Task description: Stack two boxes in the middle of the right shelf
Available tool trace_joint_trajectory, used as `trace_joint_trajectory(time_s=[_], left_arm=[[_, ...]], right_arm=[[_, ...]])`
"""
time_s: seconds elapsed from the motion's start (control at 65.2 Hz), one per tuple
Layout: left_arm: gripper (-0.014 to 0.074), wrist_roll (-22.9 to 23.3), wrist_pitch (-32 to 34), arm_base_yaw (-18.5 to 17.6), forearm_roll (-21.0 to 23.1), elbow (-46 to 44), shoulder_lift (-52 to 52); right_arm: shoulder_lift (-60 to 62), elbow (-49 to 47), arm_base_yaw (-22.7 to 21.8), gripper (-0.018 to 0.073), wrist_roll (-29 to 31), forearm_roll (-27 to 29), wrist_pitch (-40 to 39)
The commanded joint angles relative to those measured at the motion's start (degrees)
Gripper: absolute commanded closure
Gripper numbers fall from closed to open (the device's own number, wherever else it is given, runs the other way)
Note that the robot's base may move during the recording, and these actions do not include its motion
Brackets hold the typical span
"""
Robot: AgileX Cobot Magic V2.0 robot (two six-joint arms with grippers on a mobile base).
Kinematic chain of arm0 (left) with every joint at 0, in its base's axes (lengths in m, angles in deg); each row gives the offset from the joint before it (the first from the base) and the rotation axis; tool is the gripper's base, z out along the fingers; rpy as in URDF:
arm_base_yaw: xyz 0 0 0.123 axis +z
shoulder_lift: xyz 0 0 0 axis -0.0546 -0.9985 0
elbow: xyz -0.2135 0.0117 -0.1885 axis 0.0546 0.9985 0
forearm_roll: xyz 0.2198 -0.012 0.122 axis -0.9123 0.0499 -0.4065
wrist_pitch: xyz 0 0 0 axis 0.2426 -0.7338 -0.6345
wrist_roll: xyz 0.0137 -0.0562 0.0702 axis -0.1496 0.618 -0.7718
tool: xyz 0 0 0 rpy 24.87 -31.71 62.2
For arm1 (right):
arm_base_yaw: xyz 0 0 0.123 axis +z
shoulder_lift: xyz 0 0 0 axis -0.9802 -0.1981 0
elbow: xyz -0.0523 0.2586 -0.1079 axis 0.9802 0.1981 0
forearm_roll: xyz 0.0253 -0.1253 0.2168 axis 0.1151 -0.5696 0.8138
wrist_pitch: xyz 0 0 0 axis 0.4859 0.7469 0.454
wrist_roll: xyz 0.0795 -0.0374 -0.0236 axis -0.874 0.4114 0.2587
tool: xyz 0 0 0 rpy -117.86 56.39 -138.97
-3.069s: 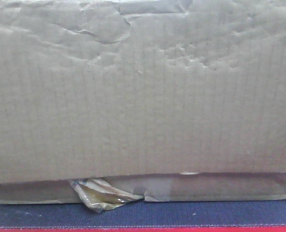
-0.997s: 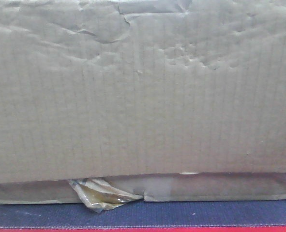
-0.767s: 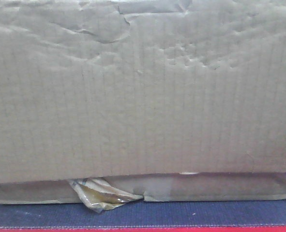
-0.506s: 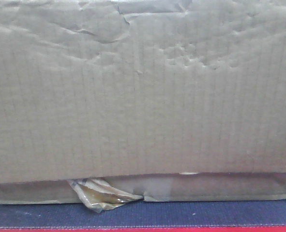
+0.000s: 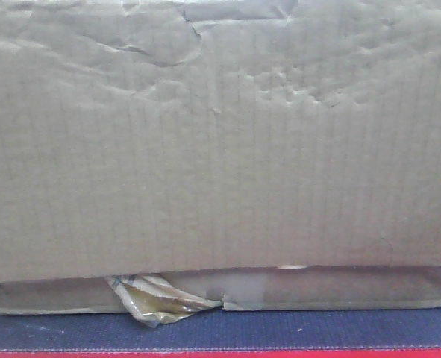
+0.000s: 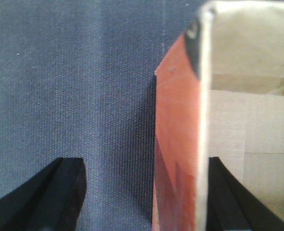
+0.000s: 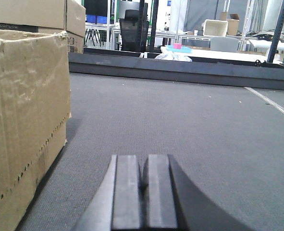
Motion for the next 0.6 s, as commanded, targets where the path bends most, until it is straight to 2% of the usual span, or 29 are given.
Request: trace_joint_trajectory(time_s=[0.0, 0.169, 0.276, 0.338, 0.506, 0.583], left_arm=[[0.0229, 0.8, -0.1, -0.1, 1.5, -0.4, 0.3], [0.0232, 0.8, 0.0, -0.1, 1.6, -0.4, 0.3], [0.0276, 0.8, 0.0, -0.1, 2.0, -0.4, 0.3], [0.0356, 0.8, 0.0, -0.1, 2.3, -0.4, 0.3], [0.0706, 0.8, -0.3, -0.1, 3.4, -0.4, 0.3], [0.0707, 0.9, -1.2, -0.1, 3.4, -1.3, 0.5]], right_arm=[[0.2, 0.0, -0.3, 0.0722, 0.0, -0.3, -1.0], [0.2, 0.0, -0.3, 0.0722, 0.0, -0.3, -1.0], [0.2, 0.0, -0.3, 0.0722, 0.0, -0.3, -1.0], [0.2, 0.0, -0.3, 0.0722, 0.0, -0.3, -1.0], [0.2, 0.0, -0.3, 0.0722, 0.0, -0.3, -1.0], [0.2, 0.0, -0.3, 0.0722, 0.0, -0.3, -1.0]])
